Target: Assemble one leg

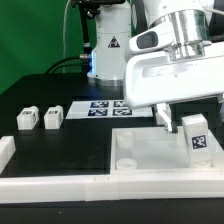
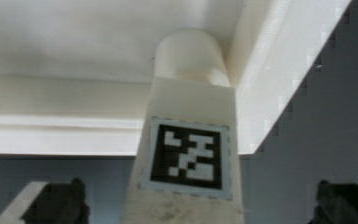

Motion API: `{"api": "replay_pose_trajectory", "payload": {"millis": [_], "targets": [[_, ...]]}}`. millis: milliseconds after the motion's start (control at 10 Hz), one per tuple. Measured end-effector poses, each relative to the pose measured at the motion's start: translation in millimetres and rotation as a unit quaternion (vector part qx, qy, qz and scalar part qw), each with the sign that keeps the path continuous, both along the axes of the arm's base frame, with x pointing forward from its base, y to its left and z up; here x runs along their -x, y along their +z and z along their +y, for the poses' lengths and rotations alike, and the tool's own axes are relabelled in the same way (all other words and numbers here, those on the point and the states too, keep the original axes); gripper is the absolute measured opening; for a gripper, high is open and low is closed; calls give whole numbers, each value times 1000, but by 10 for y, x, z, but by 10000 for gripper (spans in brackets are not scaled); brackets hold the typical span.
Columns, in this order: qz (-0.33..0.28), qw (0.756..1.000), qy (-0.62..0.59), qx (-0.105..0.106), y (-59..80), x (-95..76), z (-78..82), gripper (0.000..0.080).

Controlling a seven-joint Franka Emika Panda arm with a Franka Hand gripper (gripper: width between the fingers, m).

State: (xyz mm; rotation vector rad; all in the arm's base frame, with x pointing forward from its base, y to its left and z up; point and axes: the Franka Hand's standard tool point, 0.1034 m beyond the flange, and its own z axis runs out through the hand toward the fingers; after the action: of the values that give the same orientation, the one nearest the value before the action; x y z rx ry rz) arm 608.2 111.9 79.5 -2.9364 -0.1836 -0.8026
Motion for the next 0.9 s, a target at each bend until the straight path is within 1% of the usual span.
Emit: {"api": "replay_pose_trajectory", "payload": {"millis": [500,600,700,800,900], "targets": [[5,1000,0,0,7,-1,-6,649],[13,1000,-1,0,80,-32,-28,649],[43,999,1,1,113,-40,-49,649],[45,999,-1,-1,203,-120,-76,649],[74,997,0,-2,187,-98,-51,649]]}}
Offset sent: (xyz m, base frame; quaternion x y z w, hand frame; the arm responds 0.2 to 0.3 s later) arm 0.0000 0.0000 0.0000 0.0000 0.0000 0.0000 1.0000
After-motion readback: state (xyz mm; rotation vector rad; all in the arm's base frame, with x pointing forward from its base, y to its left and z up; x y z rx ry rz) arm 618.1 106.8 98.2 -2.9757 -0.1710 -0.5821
